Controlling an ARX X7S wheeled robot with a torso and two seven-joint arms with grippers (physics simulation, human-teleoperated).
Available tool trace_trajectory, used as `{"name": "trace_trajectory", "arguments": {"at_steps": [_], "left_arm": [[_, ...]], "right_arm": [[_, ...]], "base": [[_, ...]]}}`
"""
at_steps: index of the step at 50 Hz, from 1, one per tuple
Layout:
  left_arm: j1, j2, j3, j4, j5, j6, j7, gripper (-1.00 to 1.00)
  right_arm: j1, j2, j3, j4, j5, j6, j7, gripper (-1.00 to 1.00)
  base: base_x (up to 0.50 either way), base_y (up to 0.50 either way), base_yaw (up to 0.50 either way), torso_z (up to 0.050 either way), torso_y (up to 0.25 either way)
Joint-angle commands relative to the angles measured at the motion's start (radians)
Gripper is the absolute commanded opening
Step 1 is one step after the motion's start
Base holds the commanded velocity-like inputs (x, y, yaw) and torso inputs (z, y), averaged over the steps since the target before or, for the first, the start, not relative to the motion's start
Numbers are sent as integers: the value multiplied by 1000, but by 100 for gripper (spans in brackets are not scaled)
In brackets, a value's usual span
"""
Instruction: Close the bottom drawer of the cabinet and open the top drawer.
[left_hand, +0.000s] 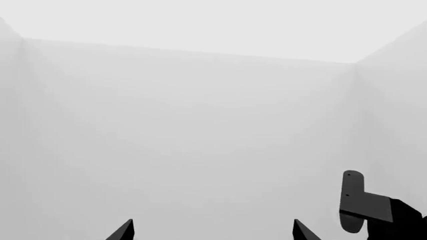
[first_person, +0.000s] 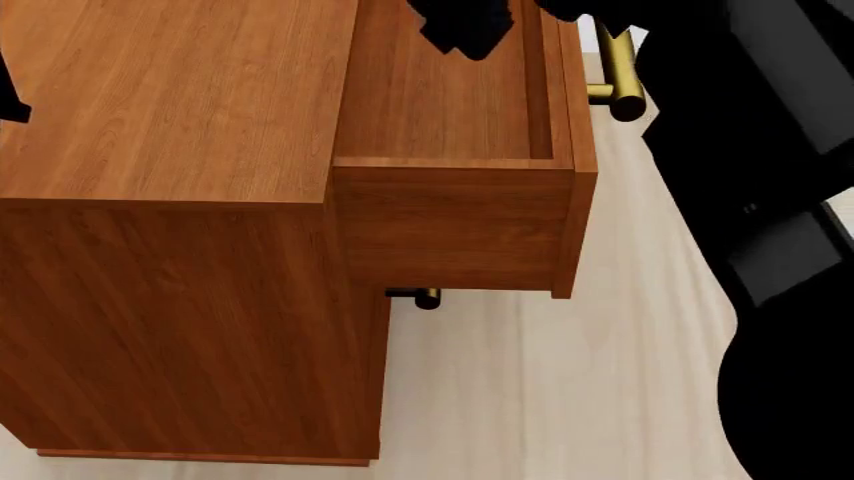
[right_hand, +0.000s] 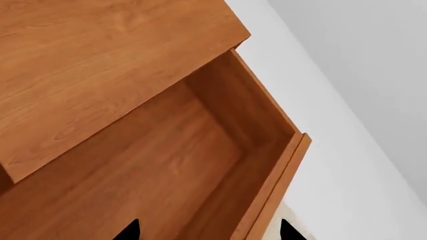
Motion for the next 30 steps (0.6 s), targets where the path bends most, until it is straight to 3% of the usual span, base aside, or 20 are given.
{"name": "trace_trajectory", "arguments": {"at_steps": [1, 30], "left_arm": [[-1, -2, 1, 0, -1, 1, -2, 100], [-15, -8, 3, 4, -14, -5, -12, 100]], "right_arm": [[-18, 12, -17, -25, -5, 19, -10, 100], [-59, 84, -60, -149, -3, 105, -12, 100]], "base": [[0, 0, 0, 0, 0], [0, 0, 0, 0, 0]]}}
